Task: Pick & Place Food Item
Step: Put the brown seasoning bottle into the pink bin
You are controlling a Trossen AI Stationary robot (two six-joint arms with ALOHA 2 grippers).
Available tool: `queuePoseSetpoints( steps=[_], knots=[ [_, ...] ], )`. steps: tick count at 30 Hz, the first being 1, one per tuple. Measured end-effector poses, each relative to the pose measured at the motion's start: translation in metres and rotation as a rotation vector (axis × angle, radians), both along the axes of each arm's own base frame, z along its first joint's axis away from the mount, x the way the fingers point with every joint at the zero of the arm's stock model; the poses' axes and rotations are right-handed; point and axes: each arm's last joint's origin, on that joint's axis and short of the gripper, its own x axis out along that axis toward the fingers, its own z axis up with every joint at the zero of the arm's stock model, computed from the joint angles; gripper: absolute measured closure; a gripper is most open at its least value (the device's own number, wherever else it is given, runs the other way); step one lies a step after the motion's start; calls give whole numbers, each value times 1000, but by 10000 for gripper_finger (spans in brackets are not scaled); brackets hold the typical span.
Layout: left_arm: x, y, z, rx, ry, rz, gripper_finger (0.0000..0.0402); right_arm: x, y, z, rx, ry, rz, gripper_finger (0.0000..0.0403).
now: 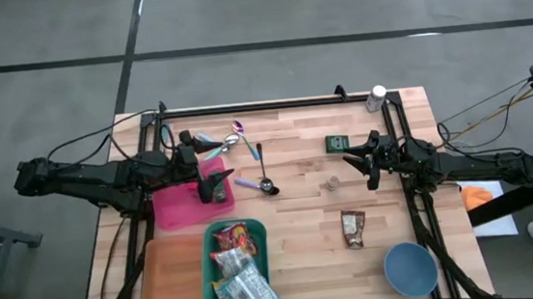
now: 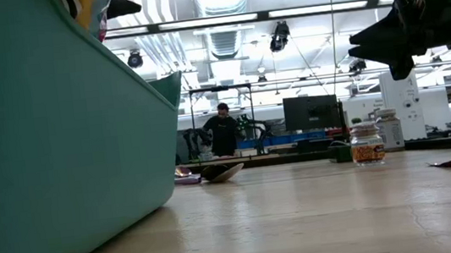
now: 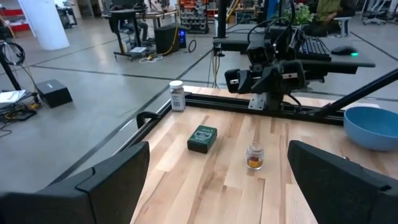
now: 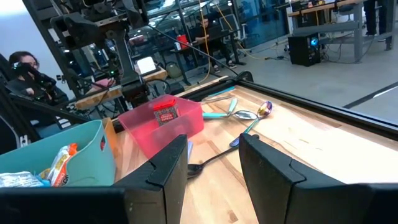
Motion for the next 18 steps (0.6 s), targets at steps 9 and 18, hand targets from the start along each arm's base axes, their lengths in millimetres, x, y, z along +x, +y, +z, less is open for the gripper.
queuePoseSetpoints(
  steps=[9, 18],
  knots=[
    [-1, 0, -6, 7, 63, 0, 18, 0, 0, 0, 0, 0, 0, 261],
    [-2, 0, -7, 3, 75, 1, 18, 0, 0, 0, 0, 0, 0, 261]
  ],
)
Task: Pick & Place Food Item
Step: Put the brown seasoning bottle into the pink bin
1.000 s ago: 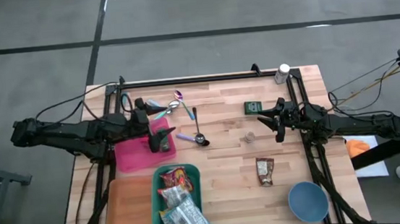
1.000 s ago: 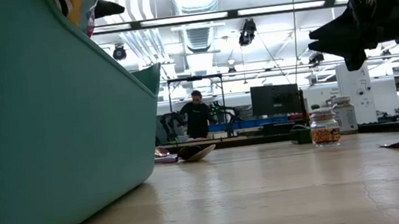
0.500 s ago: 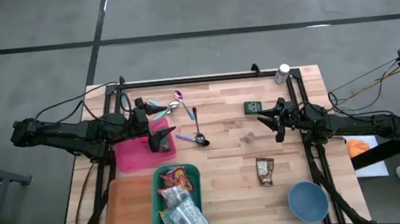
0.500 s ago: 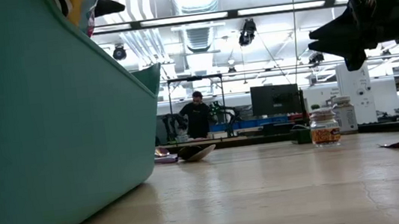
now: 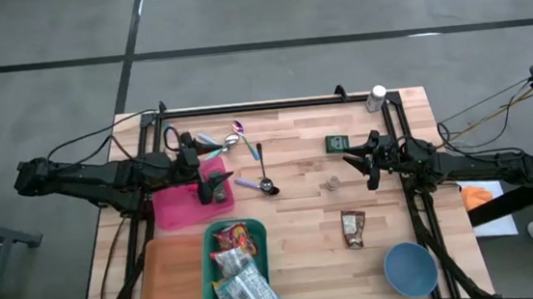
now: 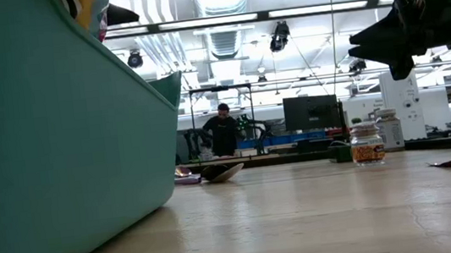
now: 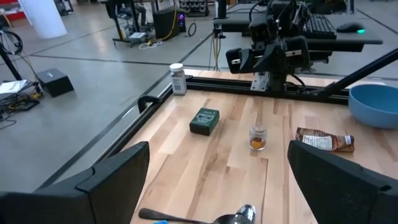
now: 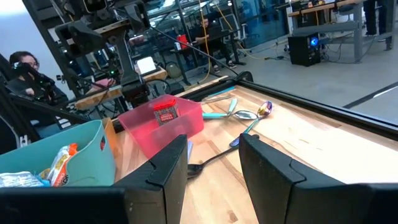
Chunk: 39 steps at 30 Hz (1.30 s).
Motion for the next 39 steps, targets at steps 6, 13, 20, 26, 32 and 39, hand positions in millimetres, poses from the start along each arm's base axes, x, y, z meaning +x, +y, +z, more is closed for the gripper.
queuePoseSetpoints(
  steps=[6, 13, 20, 26, 32, 39],
  knots=[
    [0, 0, 0, -5, -3, 1, 18, 0, 0, 0, 0, 0, 0, 261],
    [-1, 0, -2, -4, 22, 2, 18, 0, 0, 0, 0, 0, 0, 261],
    [-1, 0, -2, -4, 23, 2, 18, 0, 0, 0, 0, 0, 0, 261],
    [-1, 0, -2, -4, 23, 2, 18, 0, 0, 0, 0, 0, 0, 261],
    [-1, 0, -2, -4, 23, 2, 18, 0, 0, 0, 0, 0, 0, 261],
    [-1, 0, -2, -4, 23, 2, 18, 0, 0, 0, 0, 0, 0, 261]
  ],
)
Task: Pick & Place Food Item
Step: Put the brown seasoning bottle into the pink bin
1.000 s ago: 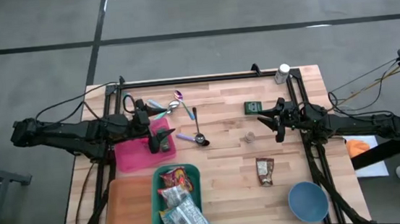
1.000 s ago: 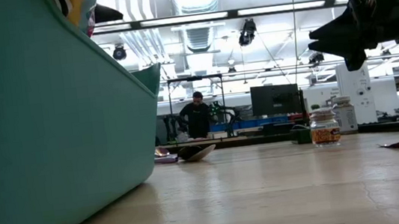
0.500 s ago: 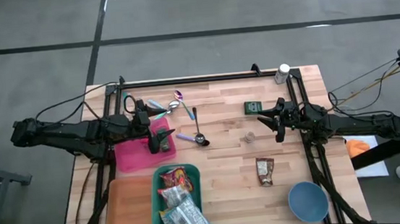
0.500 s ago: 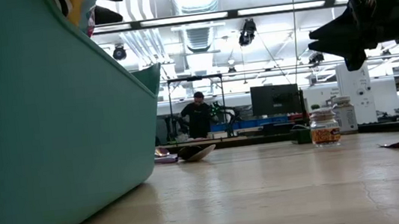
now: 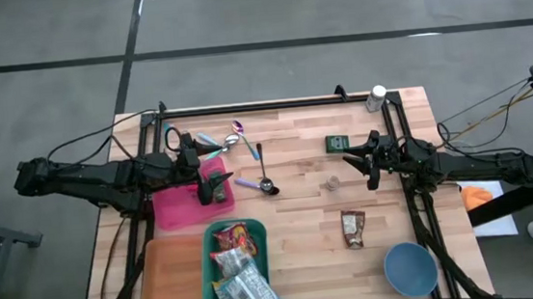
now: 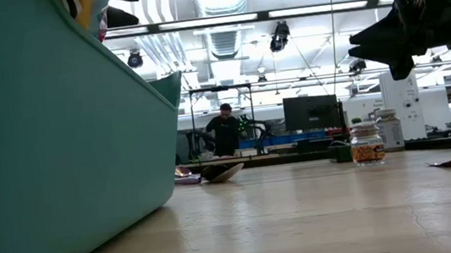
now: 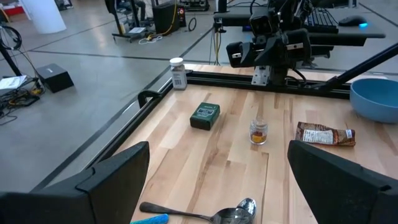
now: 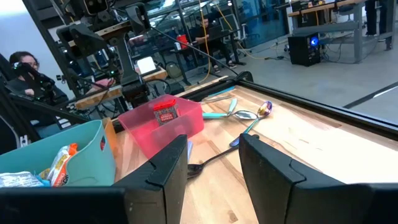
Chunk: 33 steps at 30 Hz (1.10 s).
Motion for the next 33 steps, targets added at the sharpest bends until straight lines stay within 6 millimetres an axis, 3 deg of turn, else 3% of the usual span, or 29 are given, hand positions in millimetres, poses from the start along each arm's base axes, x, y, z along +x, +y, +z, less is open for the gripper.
queuePoseSetpoints(
  steps=[14, 22, 27, 33],
  knots=[
    [0, 0, 0, 0, 0, 0, 18, 0, 0, 0, -3, 0, 0, 261],
    [0, 0, 0, 0, 1, 0, 18, 2, 1, 0, -121, 65, 32, 261],
    [0, 0, 0, 0, 3, 0, 18, 7, 0, 13, -93, 210, 42, 261],
    [0, 0, 0, 0, 3, 0, 18, 15, -1, 53, 22, 384, 39, 261]
  ],
)
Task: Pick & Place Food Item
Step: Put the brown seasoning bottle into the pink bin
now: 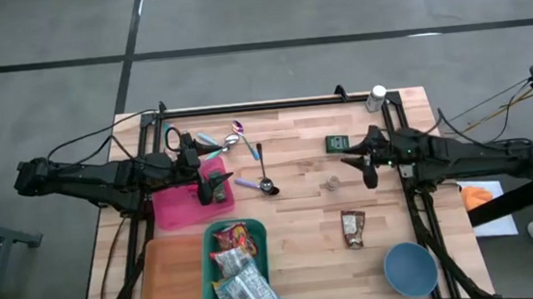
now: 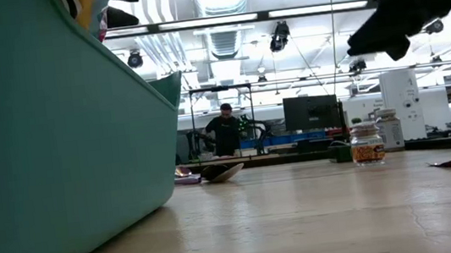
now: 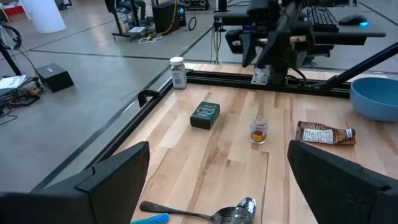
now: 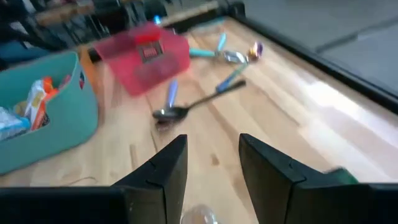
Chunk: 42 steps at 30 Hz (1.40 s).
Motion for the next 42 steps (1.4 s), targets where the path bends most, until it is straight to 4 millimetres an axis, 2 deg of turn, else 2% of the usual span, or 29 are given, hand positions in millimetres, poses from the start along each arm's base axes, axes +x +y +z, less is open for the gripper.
queuePoseSetpoints(
  steps=[5, 11, 19, 24, 30, 33, 38, 42],
  knots=[
    [0, 0, 0, 0, 0, 0, 18, 7, 0, 36, 61, 142, 23, 261],
    [0, 0, 0, 0, 0, 0, 18, 11, 0, 82, 106, 218, 27, 261],
    [0, 0, 0, 0, 0, 0, 18, 11, 4, 112, 169, 257, 27, 261],
    [0, 0, 0, 0, 0, 0, 18, 12, 6, 105, 286, 358, -36, 245],
    [0, 0, 0, 0, 0, 0, 18, 20, 11, 94, 311, 404, -34, 172],
    [0, 0, 0, 0, 0, 0, 18, 24, 10, 90, 369, 418, -86, 146],
    [0, 0, 0, 0, 1, 0, 18, 37, 9, 71, 426, 510, -157, 130],
    [0, 0, 0, 0, 1, 0, 18, 59, 7, 55, 494, 568, -233, 129]
  ],
)
